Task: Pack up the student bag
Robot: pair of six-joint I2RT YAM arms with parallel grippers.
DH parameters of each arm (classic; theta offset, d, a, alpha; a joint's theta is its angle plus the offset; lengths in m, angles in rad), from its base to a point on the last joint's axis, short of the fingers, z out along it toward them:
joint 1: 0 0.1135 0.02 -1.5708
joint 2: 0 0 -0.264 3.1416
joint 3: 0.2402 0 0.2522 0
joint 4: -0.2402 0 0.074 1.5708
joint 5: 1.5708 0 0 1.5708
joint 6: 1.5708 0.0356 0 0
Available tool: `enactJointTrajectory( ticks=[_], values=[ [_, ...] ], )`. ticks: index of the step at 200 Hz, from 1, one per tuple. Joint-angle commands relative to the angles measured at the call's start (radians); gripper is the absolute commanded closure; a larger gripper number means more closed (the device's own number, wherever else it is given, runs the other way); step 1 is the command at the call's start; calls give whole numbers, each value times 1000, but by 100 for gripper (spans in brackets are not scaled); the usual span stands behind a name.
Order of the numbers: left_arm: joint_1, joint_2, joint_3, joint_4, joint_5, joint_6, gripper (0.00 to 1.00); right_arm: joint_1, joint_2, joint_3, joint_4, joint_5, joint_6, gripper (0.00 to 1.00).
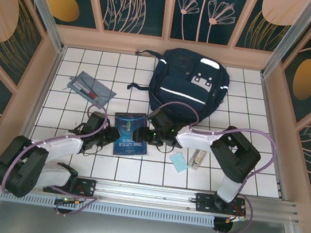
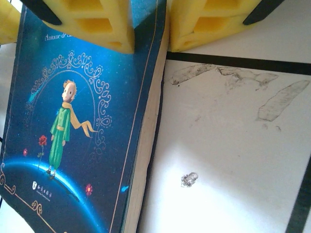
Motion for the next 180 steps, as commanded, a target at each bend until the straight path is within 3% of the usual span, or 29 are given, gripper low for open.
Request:
enactJointTrajectory(
  ticks=[1, 130, 160, 171, 180],
  values=[
    [-10, 100, -60, 50, -3, -17, 73, 21, -73, 20, 135, -125, 9, 30],
    [-10, 126, -79, 102, 15, -68, 73, 4, 29, -70, 474, -258, 149, 48],
    [-9, 117, -75, 85, 4, -64, 73, -5, 21, -50, 368, -202, 125, 66],
    [-9, 104, -66, 67, -7, -63, 70, -15, 16, -46, 339, -187, 118, 81],
    [-10, 86, -54, 52, -16, -62, 60, -27, 13, -37, 309, -180, 109, 99]
  ],
)
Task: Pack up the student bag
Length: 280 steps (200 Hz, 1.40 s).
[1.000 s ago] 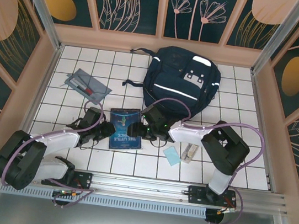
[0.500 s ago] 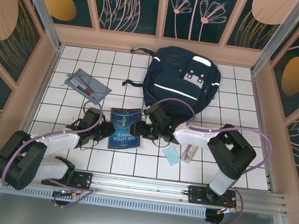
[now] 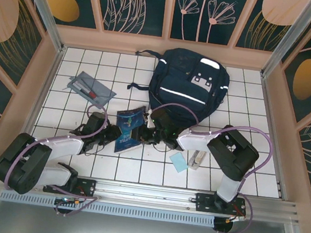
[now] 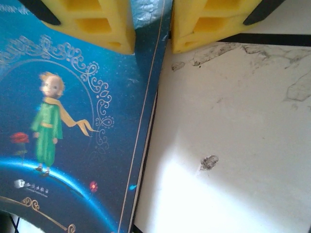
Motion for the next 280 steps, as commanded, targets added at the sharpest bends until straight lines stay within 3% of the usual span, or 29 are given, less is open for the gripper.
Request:
enactJointTrajectory(
  ticks=[1, 13, 32, 35, 53, 89, 130, 163, 185, 212, 240, 280],
  values=[
    [-11, 53, -24, -84, -29, 2, 59, -13, -18, 37, -8, -1, -28, 100],
    [-10, 18, -2, -99, -35, 5, 45, -37, -33, 46, -32, -15, -57, 100],
    [-11, -46, 69, -147, -58, 13, 4, -78, -92, 51, -77, -17, -107, 100],
    [-11, -57, 78, -148, -59, 16, 2, -85, -104, 52, -83, -20, -116, 100],
    [-11, -119, 142, -134, -58, 12, 1, -135, -179, 69, -137, -50, -160, 100],
    [-11, -166, 229, 48, 8, 44, 2, -240, -299, 167, -276, -159, -261, 100],
    [-10, -45, 309, 445, 265, 13, 2, -349, -355, 226, -278, -334, -287, 100],
    [-11, 113, 385, 685, 441, -70, 2, -359, -366, 193, -175, -425, -244, 100],
    [-11, 206, 416, 872, 549, -169, 13, -359, -362, 150, -101, -456, -205, 100],
    [-11, 237, 446, 854, 572, -179, 51, -390, -364, 123, -125, -410, -219, 100],
    [-11, 203, 456, 714, 534, -105, 87, -416, -364, 86, -113, -372, -212, 100],
    [-11, 157, 458, 550, 454, -46, 100, -443, -335, 116, -160, -322, -251, 100]
  ],
)
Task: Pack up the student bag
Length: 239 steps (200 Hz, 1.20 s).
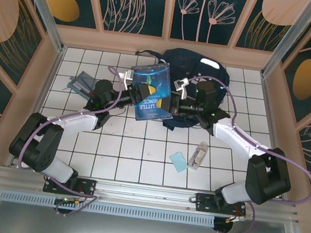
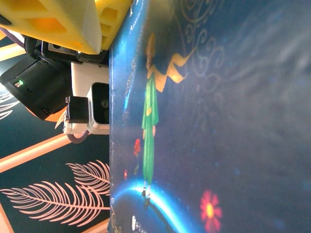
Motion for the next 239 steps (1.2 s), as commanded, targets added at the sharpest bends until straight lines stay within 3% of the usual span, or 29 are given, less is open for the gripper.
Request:
enactJointTrajectory(
  ticks=[1, 42, 47, 57, 63, 70, 90, 107, 139, 206, 239],
  values=[
    [9, -55, 26, -85, -44, 78, 100, -42, 11, 28, -7, 76, -29, 100],
    [9, -70, 65, -177, -158, 62, 100, -44, 30, 76, -33, 118, -57, 100],
    [9, -72, 73, -188, -162, 65, 86, -47, 30, 83, -46, 118, -64, 100],
    [9, -69, 93, -227, -167, 81, 47, -54, 27, 90, -64, 107, -77, 100],
    [10, -67, 102, -251, -168, 87, 31, -60, 23, 89, -69, 97, -80, 100],
    [10, -65, 108, -264, -166, 96, 20, -71, 12, 82, -69, 84, -80, 100],
    [9, -54, 101, -246, -147, 101, 6, -89, -15, 64, -67, 44, -73, 100],
    [9, -48, 97, -227, -137, 99, 1, -97, -32, 53, -74, 41, -73, 100],
    [9, -29, 100, -165, -96, 85, 7, -103, -50, 25, -31, 12, -50, 100],
    [9, 30, 111, -237, -110, 111, 3, -97, -83, -9, 84, -68, 29, 100],
    [9, 50, 106, -56, -33, 22, 7, -92, -55, -55, 199, -99, 91, 100]
  ],
)
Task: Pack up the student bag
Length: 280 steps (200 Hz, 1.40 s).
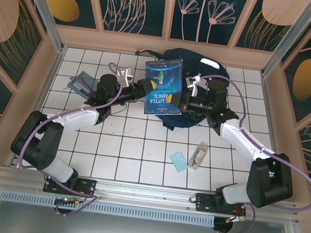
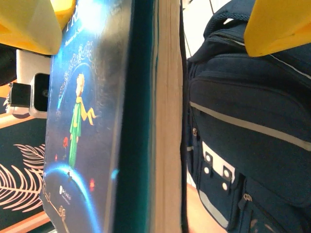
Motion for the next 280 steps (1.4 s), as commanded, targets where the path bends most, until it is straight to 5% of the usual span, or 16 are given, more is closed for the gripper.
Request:
enactJointTrajectory(
  ticks=[1, 36, 90, 116, 134, 154, 189, 257, 269, 280],
  values=[
    [1, 16, 19, 166, 73, -55, 8, 8, -11, -30, 179, -68, 61, 100],
    [1, 40, 16, 398, 198, -170, 29, 7, 33, -32, 184, -62, 50, 100],
    [1, -11, -23, 302, 177, -120, 100, -8, 44, -3, 71, -24, -24, 100],
    [1, -31, -16, 218, 96, -89, 100, -8, 51, 27, 28, 19, -33, 95],
    [1, -47, -33, 238, -18, -117, 100, -4, 42, 32, 30, 67, 2, 41],
    [-1, -50, -92, 401, -177, -241, 100, 22, 6, -48, 191, 125, 129, 19],
    [-24, -15, -146, 619, -341, -367, 100, 106, -18, -181, 444, 257, 301, 15],
    [-101, 31, -138, 639, -380, -383, 100, 158, -15, -236, 695, 474, 377, 18],
    [-110, 35, -147, 643, -390, -386, 100, 158, -4, -217, 712, 475, 373, 26],
    [-117, 39, -150, 643, -397, -388, 100, 158, 12, -195, 712, 466, 374, 45]
  ],
)
